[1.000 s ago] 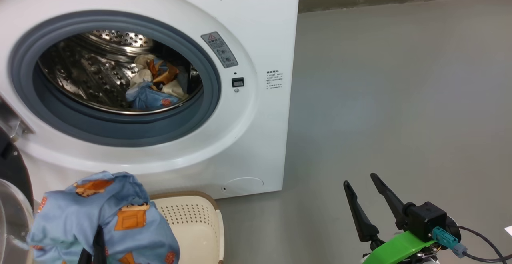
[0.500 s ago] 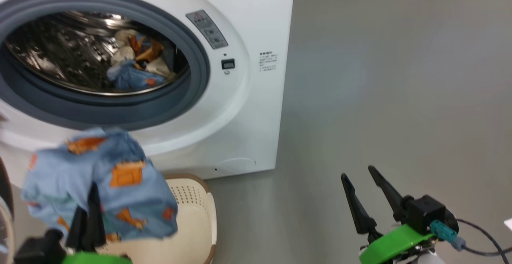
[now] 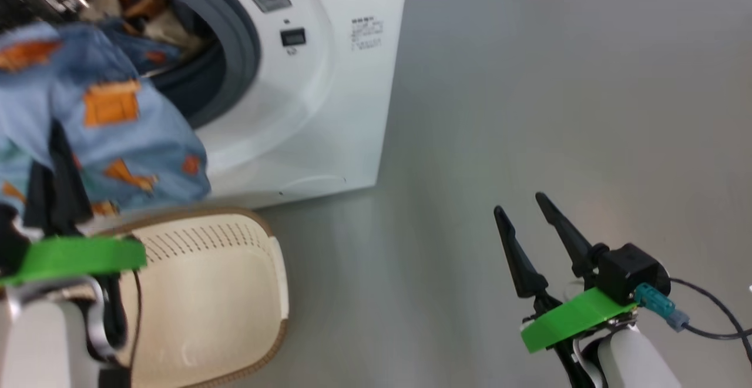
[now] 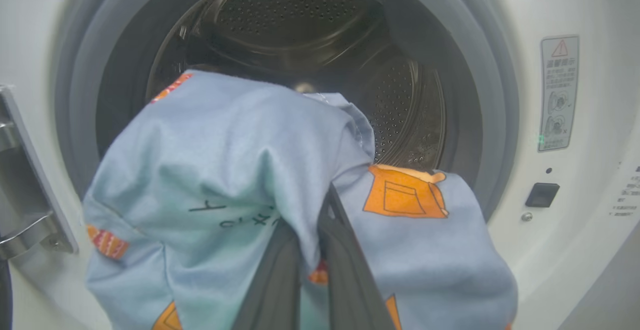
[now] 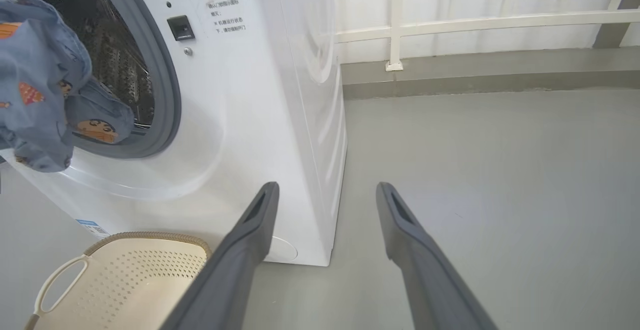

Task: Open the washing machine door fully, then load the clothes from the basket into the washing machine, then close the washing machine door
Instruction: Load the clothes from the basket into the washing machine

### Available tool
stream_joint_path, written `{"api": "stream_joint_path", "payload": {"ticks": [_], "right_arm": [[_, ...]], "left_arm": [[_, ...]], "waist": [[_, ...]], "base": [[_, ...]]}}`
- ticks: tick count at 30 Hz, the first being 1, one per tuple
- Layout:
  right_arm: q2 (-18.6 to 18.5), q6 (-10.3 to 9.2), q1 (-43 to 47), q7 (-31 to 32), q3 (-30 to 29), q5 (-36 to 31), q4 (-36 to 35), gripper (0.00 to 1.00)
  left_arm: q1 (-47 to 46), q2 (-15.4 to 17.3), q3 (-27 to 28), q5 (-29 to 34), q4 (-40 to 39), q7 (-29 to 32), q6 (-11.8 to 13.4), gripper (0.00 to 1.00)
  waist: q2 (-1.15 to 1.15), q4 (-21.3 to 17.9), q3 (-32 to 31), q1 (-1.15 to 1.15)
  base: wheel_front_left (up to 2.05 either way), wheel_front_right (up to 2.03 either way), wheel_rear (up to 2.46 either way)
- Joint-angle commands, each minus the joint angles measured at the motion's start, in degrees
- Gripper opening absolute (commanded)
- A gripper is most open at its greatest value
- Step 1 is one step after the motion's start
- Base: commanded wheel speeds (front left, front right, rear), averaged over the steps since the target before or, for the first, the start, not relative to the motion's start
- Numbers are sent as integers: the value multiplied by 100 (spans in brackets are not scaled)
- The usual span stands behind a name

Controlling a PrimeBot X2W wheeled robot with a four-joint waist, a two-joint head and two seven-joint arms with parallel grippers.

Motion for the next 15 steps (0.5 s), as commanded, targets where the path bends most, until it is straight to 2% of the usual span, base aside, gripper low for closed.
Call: {"api": "stream_joint_path", "payload": {"ticks": [1, 15], "right_arm": [[35, 16, -147, -28, 98, 75, -176, 100], [53, 16, -618, -28, 216, 173, -306, 100]], "left_arm": [[-273, 211, 204, 91, -75, -35, -60, 0], [-2233, 751, 235, 352, 946, -35, -244, 0]], "waist": [[0, -231, 544, -1], [0, -447, 1670, -1]], "base": [[0, 0, 0], [0, 0, 0]]}}
